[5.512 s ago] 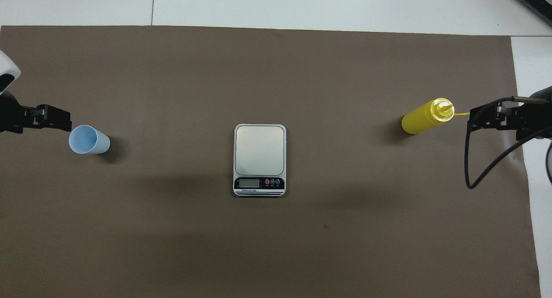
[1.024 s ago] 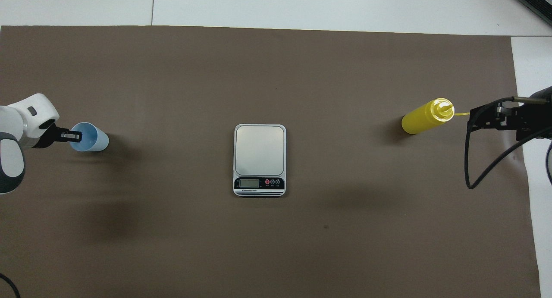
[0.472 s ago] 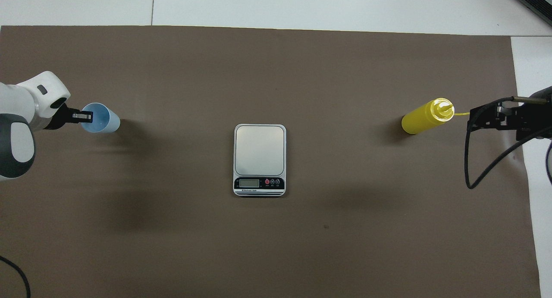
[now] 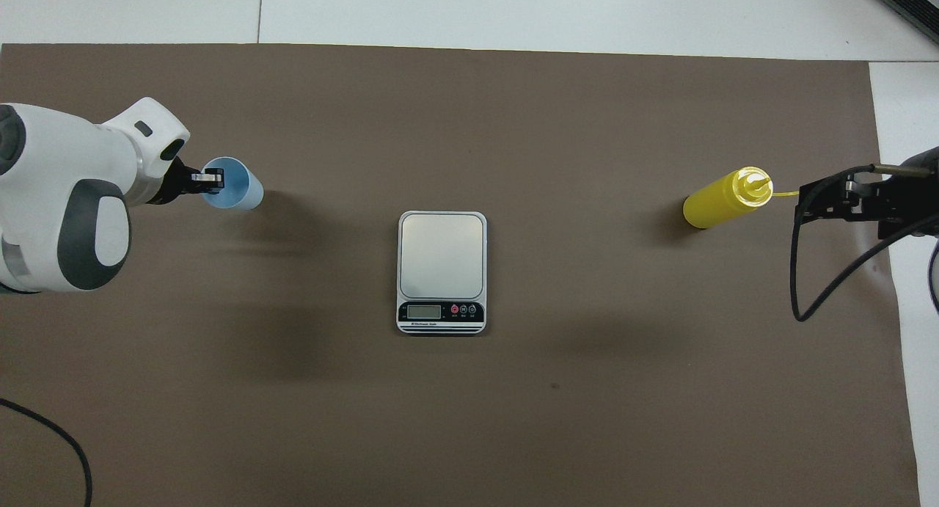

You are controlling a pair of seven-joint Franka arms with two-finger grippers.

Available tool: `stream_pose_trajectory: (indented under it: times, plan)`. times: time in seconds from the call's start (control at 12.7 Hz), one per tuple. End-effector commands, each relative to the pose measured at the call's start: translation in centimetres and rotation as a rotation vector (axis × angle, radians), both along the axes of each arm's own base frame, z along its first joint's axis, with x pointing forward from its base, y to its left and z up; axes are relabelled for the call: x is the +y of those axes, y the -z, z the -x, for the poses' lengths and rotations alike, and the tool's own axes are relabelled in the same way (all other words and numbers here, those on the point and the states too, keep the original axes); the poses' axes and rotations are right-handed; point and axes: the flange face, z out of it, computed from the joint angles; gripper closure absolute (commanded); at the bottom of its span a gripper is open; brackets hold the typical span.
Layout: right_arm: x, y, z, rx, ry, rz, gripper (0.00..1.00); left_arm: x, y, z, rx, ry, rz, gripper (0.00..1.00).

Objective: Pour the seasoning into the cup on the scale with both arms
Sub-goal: 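Carry the blue cup with the left gripper over the scale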

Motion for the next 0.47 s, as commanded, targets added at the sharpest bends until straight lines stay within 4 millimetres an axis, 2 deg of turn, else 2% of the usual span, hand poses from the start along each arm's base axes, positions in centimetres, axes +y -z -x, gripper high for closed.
stream_pose_trajectory:
  times: [0.0,0.39]
  plan:
    - [-0.1,-0.1,0.8,0.008,-0.012,-0.014,0.0,-5.1,-0.4,0.4,0.021,-0.055,0.02,1.0]
    - [0.1,-0.2,0.8,0.008,-0.013,-0.014,0.0,-15.8,-1.6,3.2,0.033,-0.158,0.065,1.0]
